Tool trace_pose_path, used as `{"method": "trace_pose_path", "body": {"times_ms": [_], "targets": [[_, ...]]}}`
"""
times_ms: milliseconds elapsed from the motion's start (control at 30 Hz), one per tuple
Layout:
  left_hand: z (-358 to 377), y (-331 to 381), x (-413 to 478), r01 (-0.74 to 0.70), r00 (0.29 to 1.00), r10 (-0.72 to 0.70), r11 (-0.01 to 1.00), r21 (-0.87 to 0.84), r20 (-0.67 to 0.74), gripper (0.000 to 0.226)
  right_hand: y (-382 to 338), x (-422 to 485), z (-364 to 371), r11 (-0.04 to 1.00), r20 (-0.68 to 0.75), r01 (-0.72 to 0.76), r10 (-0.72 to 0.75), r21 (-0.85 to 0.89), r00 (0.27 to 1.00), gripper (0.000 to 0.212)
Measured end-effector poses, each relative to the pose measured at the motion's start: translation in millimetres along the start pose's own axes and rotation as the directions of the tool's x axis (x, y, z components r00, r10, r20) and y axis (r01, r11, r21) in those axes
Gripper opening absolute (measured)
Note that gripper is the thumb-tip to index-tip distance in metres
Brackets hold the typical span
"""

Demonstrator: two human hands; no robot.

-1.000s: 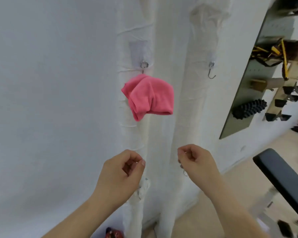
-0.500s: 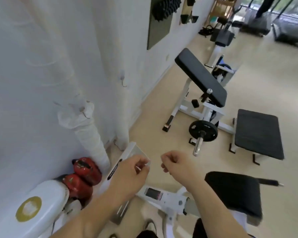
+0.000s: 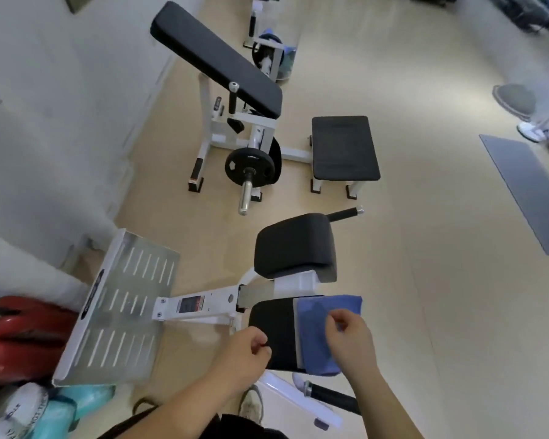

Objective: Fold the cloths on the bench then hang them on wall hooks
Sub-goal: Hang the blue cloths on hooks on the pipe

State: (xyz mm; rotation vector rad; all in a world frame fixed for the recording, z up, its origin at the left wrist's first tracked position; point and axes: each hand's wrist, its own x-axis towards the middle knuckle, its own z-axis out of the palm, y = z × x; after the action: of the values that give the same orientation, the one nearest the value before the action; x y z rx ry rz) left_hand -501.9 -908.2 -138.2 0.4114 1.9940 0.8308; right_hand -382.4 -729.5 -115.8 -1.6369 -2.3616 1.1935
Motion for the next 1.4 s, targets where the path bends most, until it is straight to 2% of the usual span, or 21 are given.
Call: {"method": "trace_pose_path", "body": {"times_ms": [67,100,200,233,300,367,467,533,633,767,867,933,1000,1067,1133,1267,1400], "targets": [[36.9,4.5,8.5,0.034,0.999,-0.035,0.999,0.021,0.03,0.019,35.5,10.4,-18.1,0.998,0.041,-0.064,0.064,-0.013,0.997,0.018],[51.9,8.5,11.1,0.044,0.998,-0.045,0.999,0.022,0.039,0.02,49.8,14.9,-24.6,0.998,0.089,-0.061,0.063,-0.025,0.994,0.024],[77.8,27.0,16.0,0.059,0.998,-0.058,0.997,-0.043,0.037,0.012,74.8,19.5,-30.8,0.999,0.243,0.0,0.011,-0.045,0.97,0.039],[82.3,31.1,19.0,0.065,0.998,-0.063,0.995,-0.071,0.029,0.017,78.8,18.8,-29.3,0.998,0.276,0.025,-0.01,-0.051,0.961,0.041],[88.3,39.8,25.0,0.1,0.995,-0.097,0.985,-0.144,0.032,0.022,85.9,19.8,-24.7,0.994,0.295,0.074,-0.046,-0.084,0.955,0.045],[95.1,43.5,33.0,0.132,0.991,-0.124,0.967,-0.216,0.048,0.013,92.2,23.0,-21.6,0.992,0.307,0.087,-0.053,-0.097,0.95,0.05],[105.3,53.0,38.9,0.198,0.98,-0.184,0.919,-0.34,0.073,0.019,100.6,24.9,-22.8,0.997,0.338,0.069,-0.056,-0.028,0.939,0.049],[112.1,58.5,41.5,0.231,0.973,-0.207,0.893,-0.386,0.102,0.021,102.3,26.1,-28.3,0.996,0.314,0.023,-0.049,0.086,0.948,0.035],[124.7,73.7,39.1,0.202,0.976,-0.148,0.892,-0.405,0.161,0.024,102.5,25.6,-44.7,0.97,0.188,-0.089,0.046,0.224,0.981,0.022],[131.0,109.8,26.8,0.146,0.954,-0.006,0.882,-0.448,0.299,0.022,95.8,26.4,-76.4,0.942,-0.012,-0.084,0.093,0.324,0.996,0.033],[112.2,122.3,16.2,0.118,0.927,0.077,0.869,-0.48,0.367,0.034,70.0,29.1,-104.8,0.923,-0.009,-0.012,0.017,0.386,1.0,0.055],[88.5,124.9,7.6,0.067,0.932,0.119,0.873,-0.483,0.343,0.039,46.3,32.5,-121.8,0.943,0.036,0.108,-0.126,0.316,0.991,0.066],[61.9,125.2,-2.4,-0.016,0.935,0.175,0.889,-0.457,0.309,0.039,21.0,33.7,-130.4,0.94,0.176,0.192,-0.247,0.281,0.953,0.068],[32.0,126.2,-14.9,-0.097,0.947,0.214,0.902,-0.42,0.241,0.03,-3.9,32.3,-128.6,0.926,0.355,0.221,-0.326,0.305,0.876,0.067],[-1.6,123.4,-29.3,-0.146,0.957,0.234,0.899,-0.413,0.171,0.024,-28.5,30.1,-118.1,0.912,0.477,0.255,-0.388,0.321,0.788,0.065],[-76.5,96.9,-65.9,-0.209,0.971,0.238,0.902,-0.377,0.031,0.031,-90.1,22.1,-84.1,0.87,0.577,0.366,-0.494,0.331,0.65,0.053],[-138.9,55.4,-102.4,-0.274,0.948,0.19,0.897,-0.346,-0.257,0.037,-159.7,4.0,-31.5,0.834,0.693,0.417,-0.54,0.363,0.477,0.022]]}}
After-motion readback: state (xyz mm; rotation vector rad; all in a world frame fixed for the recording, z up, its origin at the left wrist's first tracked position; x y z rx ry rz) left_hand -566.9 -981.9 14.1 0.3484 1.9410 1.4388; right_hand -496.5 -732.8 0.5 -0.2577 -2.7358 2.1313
